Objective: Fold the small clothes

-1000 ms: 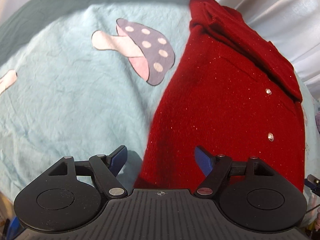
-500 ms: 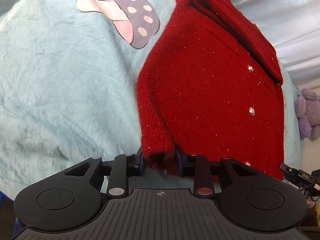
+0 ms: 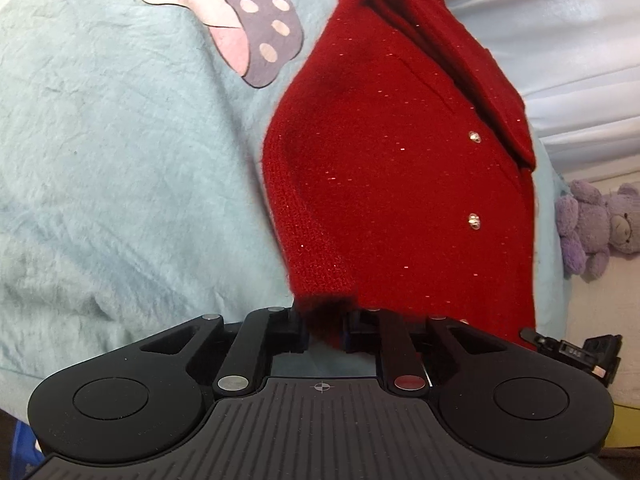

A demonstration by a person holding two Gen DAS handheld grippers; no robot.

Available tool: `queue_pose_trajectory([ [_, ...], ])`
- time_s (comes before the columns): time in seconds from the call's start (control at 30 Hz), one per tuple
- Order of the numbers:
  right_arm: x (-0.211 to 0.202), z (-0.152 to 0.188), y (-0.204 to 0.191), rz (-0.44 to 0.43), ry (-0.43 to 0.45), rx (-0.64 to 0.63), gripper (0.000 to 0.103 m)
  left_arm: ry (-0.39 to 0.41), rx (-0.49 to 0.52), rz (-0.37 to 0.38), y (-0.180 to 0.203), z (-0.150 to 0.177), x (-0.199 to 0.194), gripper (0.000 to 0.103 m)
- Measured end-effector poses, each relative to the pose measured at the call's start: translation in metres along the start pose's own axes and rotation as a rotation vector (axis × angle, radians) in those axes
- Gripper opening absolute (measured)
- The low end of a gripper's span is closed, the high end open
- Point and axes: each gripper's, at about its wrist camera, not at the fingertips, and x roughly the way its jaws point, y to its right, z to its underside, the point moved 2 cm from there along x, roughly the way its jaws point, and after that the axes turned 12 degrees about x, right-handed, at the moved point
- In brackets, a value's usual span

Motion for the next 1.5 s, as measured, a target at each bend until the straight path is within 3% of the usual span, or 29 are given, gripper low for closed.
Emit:
queue_pose_trajectory([
  [0.07, 0.0, 0.0, -0.002, -0.008, 0.002, 0.004, 0.017, 0.026, 0.019, 0.049, 0.009, -0.004, -0.005, 0.016],
  [0.23, -0.005, -0.004, -0.021, -0.058, 0.029, -0.006, 0.016, 0.117, 0.019, 0.155, 0.03, -0.023, -0.019, 0.015],
  [0.43, -0.016, -0.03, -0.049, -0.14, 0.119, -0.001, 0.015, 0.266, 0.014, 0.247, 0.055, -0.068, -0.039, 0.015],
  [0.67, -0.004, -0.094, -0.088, -0.148, 0.234, -0.047, 0.015, 0.396, -0.007, 0.198, 0.057, -0.145, -0.038, 0.015],
  [0.83, 0.021, -0.143, -0.092, -0.114, 0.309, 0.012, 0.015, 0.408, -0.13, 0.149, 0.031, -0.183, -0.008, 0.016],
  [0.87, 0.027, -0.149, -0.09, -0.1, 0.316, 0.025, 0.015, 0.402, -0.145, 0.114, 0.023, -0.187, -0.001, 0.018],
  [0.93, 0.039, -0.16, -0.088, -0.058, 0.327, 0.03, 0.016, 0.394, -0.12, 0.059, 0.019, -0.19, 0.008, 0.034],
  [1.03, 0.049, -0.166, -0.081, -0.005, 0.34, 0.007, 0.021, 0.398, -0.069, 0.035, 0.012, -0.186, 0.011, 0.05],
  [1.1, 0.044, -0.166, -0.075, -0.018, 0.36, -0.017, 0.026, 0.413, -0.046, 0.03, 0.005, -0.179, 0.009, 0.057],
  [1.17, 0.032, -0.164, -0.069, -0.002, 0.417, -0.055, 0.05, 0.417, -0.019, 0.011, -0.004, -0.173, 0.007, 0.06],
  [1.27, 0.013, -0.162, -0.062, -0.006, 0.499, -0.117, 0.062, 0.397, 0.032, -0.021, -0.013, -0.167, 0.012, 0.062],
  [1.37, 0.015, -0.158, -0.064, -0.004, 0.441, -0.244, 0.073, 0.363, 0.055, 0.0, -0.014, -0.169, 0.028, 0.066],
  [1.5, 0.039, -0.155, -0.073, 0.084, 0.381, -0.37, 0.073, 0.359, 0.07, 0.036, -0.007, -0.179, 0.047, 0.069],
])
